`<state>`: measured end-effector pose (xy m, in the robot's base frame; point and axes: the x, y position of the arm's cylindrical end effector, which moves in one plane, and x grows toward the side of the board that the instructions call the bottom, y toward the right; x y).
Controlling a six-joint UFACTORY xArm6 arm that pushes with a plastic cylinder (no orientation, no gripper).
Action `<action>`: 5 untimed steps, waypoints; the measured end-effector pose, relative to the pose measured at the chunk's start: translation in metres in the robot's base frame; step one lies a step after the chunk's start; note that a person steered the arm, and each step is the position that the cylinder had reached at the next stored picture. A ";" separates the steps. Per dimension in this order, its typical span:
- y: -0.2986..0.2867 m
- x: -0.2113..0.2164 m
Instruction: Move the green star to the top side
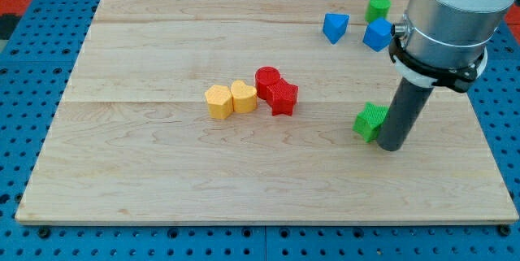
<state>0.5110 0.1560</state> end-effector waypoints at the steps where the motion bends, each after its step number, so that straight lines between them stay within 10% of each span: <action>1: -0.063 -0.024; 5: -0.042 -0.066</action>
